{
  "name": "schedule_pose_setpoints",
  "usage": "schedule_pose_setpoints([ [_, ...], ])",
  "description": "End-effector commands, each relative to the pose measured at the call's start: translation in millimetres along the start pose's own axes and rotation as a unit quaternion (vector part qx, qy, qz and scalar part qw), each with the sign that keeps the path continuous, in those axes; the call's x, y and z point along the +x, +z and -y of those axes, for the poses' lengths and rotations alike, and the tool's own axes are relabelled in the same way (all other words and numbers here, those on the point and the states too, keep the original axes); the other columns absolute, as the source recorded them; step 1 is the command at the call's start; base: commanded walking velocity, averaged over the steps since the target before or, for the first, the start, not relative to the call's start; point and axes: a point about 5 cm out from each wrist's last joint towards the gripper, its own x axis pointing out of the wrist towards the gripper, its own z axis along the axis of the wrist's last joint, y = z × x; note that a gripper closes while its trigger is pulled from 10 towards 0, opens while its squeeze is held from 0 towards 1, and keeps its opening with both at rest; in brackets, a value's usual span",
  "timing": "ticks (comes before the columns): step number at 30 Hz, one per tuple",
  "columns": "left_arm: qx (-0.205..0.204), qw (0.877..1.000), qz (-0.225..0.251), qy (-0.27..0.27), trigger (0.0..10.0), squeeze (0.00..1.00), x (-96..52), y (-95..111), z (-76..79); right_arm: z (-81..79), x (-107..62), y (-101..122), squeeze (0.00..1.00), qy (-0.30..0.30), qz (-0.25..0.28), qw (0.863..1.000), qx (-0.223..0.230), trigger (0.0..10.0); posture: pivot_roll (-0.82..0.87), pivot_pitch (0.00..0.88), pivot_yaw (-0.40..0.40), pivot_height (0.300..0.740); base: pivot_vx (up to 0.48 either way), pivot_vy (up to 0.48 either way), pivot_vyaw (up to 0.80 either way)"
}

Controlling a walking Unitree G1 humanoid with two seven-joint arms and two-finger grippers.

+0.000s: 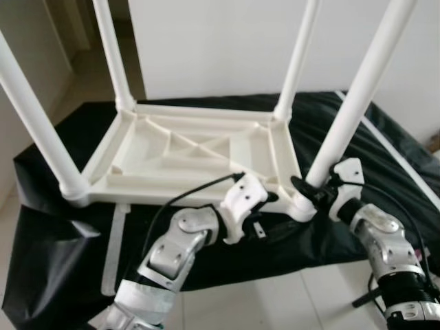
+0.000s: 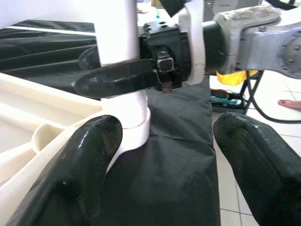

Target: Building children table

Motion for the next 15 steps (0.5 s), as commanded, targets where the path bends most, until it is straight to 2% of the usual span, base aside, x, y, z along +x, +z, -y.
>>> schedule_pose_setpoints([
  [1, 0.003, 1.0, -0.006, -0.009, 10.0, 0.0, 1.2, -0.5, -0.9, -6.0, -2.0, -14.4, 0.0, 0.001, -0.028, 0.999, 0.022, 10.0, 0.0, 0.0, -0.001, 0.74, 0.0, 0.0, 0.0],
  [4, 0.006, 1.0, -0.007, -0.007, 10.0, 0.0, 1.6, -0.4, -2.7, -8.3, -1.4, -9.9, 0.0, -0.032, -0.012, 0.998, 0.045, 10.0, 0.0, 0.0, 0.002, 0.74, 0.0, 0.0, 0.0],
  [6, 0.01, 1.0, -0.006, 0.008, 10.0, 0.0, 1.9, -0.6, -6.6, -11.0, -0.2, -5.3, 0.0, -0.082, 0.003, 0.995, 0.057, 10.0, 0.0, 0.0, 0.002, 0.74, 0.0, 0.0, 0.0],
  [11, 0.009, 1.0, -0.006, 0.013, 10.0, 0.0, 0.6, -1.3, -7.9, -16.4, -0.2, -7.6, 0.0, -0.115, 0.002, 0.99, 0.076, 10.0, 0.0, 0.0, 0.006, 0.74, 0.0, 0.0, 0.0],
  [12, 0.008, 1.0, -0.007, 0.013, 10.0, 0.0, -0.6, -1.9, -6.8, -18.2, -3.2, -10.3, 0.0, -0.16, 0.002, 0.983, 0.091, 10.0, 0.0, 0.0, 0.004, 0.74, 0.0, 0.0, 0.0],
  [14, 0.008, 1.0, -0.007, 0.013, 10.0, 0.0, -0.6, -1.9, -6.8, -18.2, -3.2, -10.3, 0.0, -0.16, 0.002, 0.983, 0.091, 10.0, 0.0, 0.0, 0.004, 0.74, 0.0, 0.0, 0.0],
  [15, 0.01, 1.0, -0.006, 0.013, 10.0, 0.0, -0.9, -1.5, -6.2, -17.7, -5.0, -10.5, 0.0, -0.185, 0.002, 0.978, 0.095, 10.0, 0.0, 0.0, 0.002, 0.74, 0.0, 0.0, 0.0],
])
